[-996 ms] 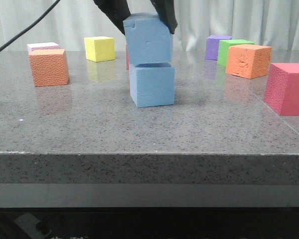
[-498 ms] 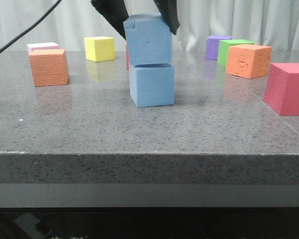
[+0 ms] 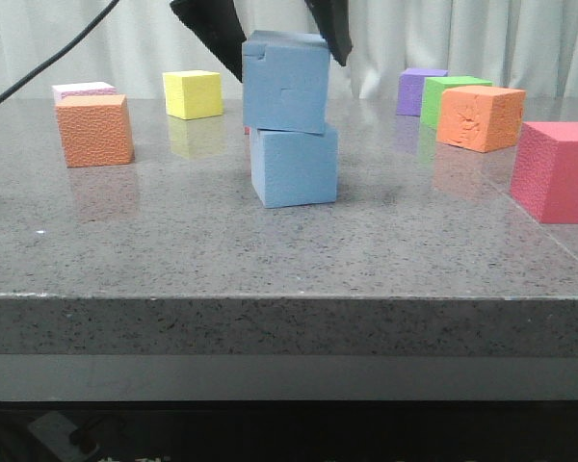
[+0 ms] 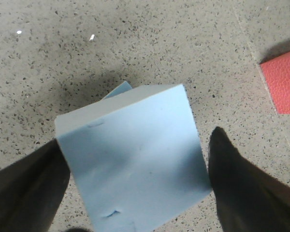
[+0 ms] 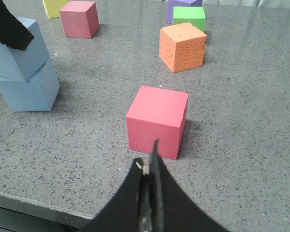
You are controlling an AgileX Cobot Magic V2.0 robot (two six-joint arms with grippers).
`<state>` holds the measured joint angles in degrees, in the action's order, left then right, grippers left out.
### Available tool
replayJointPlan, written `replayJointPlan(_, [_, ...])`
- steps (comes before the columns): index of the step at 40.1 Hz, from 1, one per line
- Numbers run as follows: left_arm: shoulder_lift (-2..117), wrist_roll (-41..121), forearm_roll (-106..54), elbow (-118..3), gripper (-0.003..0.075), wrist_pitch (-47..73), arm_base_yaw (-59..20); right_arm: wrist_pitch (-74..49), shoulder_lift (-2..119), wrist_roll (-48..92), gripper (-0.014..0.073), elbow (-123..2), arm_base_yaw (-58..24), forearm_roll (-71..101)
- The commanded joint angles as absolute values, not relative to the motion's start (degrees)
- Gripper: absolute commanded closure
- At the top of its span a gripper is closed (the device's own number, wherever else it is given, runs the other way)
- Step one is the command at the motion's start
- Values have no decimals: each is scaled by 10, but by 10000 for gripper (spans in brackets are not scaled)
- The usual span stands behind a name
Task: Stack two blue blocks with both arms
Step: 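Lower the notched cube onto the blue cube and open the left gripper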
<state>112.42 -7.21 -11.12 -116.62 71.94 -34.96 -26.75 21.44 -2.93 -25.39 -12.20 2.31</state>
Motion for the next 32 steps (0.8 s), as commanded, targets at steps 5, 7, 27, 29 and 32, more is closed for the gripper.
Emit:
replayJointPlan(5, [1094, -73, -124, -1188, 146, 737, -352, -225, 217, -26, 697, -269, -119, 18])
replayJointPlan(7, [1094, -73, -124, -1188, 146, 737, -352, -225, 217, -26, 697, -269, -119, 18])
replayJointPlan(27, [1094, -73, -124, -1193, 138, 737, -352, -225, 217, -26, 697, -269, -119, 18])
replayJointPlan(29, [1094, -73, -124, -1193, 138, 737, -352, -225, 217, -26, 697, -269, -119, 18])
replayJointPlan(32, [1094, -73, -124, -1193, 138, 737, -352, -225, 217, -26, 697, -269, -119, 18])
